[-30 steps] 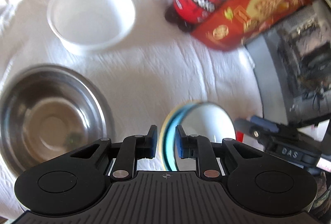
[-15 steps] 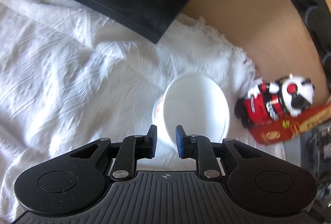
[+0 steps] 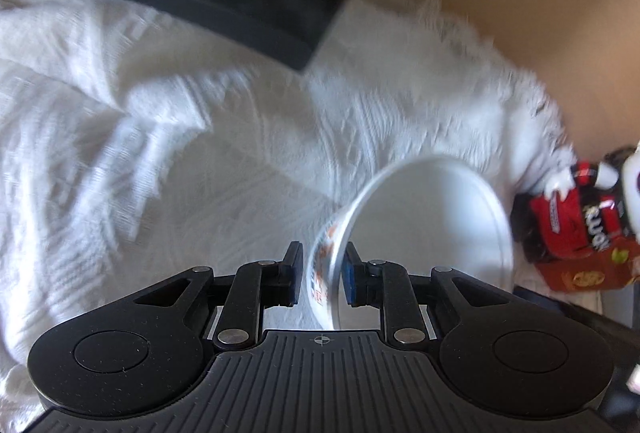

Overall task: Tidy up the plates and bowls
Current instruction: 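Grasp the small white bowl rim with the left tool while the right tool grips it too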

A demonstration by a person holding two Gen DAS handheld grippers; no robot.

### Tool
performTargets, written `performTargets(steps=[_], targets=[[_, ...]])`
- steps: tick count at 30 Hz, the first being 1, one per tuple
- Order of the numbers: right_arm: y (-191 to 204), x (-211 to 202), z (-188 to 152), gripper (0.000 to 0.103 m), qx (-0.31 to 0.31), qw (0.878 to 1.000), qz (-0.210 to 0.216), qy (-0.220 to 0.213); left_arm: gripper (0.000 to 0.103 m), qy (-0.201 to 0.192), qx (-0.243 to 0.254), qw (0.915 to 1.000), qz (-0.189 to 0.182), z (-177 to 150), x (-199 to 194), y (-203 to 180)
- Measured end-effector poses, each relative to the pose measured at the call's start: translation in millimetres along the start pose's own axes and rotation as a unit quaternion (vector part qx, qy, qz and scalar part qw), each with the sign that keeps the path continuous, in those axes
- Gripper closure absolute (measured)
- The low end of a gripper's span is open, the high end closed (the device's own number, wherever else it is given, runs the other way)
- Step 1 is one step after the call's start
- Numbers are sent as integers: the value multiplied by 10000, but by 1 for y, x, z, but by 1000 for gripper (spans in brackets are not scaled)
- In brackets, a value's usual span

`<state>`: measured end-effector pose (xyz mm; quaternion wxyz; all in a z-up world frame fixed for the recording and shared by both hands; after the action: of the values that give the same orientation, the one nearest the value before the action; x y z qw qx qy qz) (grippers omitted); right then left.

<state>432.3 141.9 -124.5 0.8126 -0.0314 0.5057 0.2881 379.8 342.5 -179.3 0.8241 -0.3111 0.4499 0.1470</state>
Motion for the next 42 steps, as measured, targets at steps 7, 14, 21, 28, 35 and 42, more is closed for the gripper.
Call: performTargets(steps=[7, 14, 21, 28, 35, 42], targets=[[-5, 24, -14, 44, 474, 9955, 613, 554, 83, 128, 314, 9986, -395, -25, -8, -38], [-65, -38, -27, 44, 455, 9978, 367, 310, 83, 749, 629, 9910, -911, -71, 2, -106], [-138, -49, -44, 44, 1085, 9936, 74, 292, 84, 1296, 721, 9851, -873, -105, 40, -146], [-167, -29, -64, 43, 1484, 9875, 83, 532, 84, 1124, 787, 9880, -706, -108, 50, -156], [-149, -70, -50, 43, 1333, 9902, 392, 97, 82, 248, 950, 9912, -893, -88, -30, -178], [-126, -170, -38, 43, 1004, 9897, 734, -712, 80, -70, 1161, 9870, -1105, -103, -118, -204]])
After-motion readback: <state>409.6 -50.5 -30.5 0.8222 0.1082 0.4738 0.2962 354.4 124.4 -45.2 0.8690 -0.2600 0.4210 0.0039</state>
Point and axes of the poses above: each gripper's, at about its wrist camera, not at the fingertips, and x roughly the way its jaws point, y to its left, z to its top, the point moved 6 cm from there along x, roughly the way its jaws point, and after that the axes turned 6 degrees about -y, right-handed, at the moved point
